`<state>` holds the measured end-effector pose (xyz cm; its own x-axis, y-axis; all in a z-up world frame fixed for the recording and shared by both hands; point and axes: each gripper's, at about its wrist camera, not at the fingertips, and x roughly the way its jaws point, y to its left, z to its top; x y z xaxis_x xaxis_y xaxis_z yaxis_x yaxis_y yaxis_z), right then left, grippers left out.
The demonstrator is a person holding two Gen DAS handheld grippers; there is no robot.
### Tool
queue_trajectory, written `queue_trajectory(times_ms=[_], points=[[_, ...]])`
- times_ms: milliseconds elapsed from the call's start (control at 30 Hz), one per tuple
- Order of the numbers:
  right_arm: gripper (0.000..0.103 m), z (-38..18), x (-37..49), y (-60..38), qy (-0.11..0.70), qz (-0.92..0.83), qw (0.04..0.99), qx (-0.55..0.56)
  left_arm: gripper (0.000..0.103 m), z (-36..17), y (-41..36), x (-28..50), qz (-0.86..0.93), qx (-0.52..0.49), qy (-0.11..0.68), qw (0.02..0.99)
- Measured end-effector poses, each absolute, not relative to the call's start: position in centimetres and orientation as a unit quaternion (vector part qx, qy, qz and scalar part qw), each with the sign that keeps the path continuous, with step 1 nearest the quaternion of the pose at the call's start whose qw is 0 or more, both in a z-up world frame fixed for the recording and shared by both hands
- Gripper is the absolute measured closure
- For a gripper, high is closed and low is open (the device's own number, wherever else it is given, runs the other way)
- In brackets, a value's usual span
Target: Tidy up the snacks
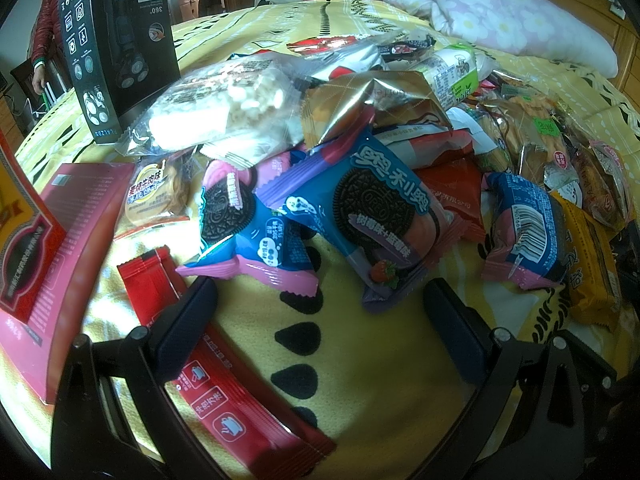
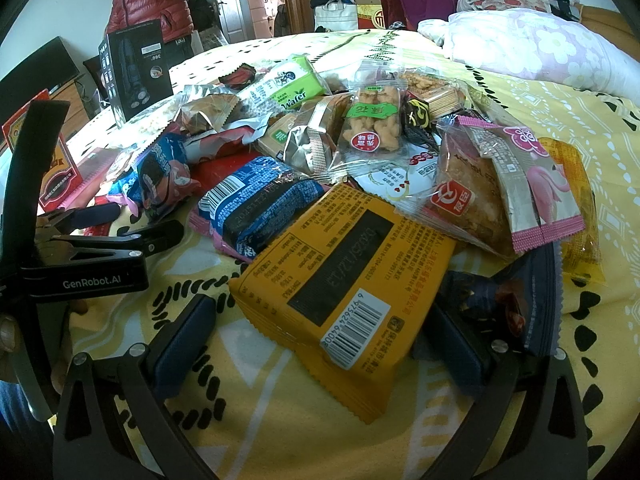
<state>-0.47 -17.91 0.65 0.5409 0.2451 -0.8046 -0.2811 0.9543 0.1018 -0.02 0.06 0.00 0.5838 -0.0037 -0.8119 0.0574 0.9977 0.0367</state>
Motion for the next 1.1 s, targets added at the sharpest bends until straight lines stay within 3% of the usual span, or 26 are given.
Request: queue_trajectory(times_ms=[1100], points=[[0.000, 0.64, -0.47, -17.92, 0.455, 0.150, 0.878, -0.019, 0.000, 0.18, 0.10, -0.17, -0.018, 0.027, 0.455, 0.890]])
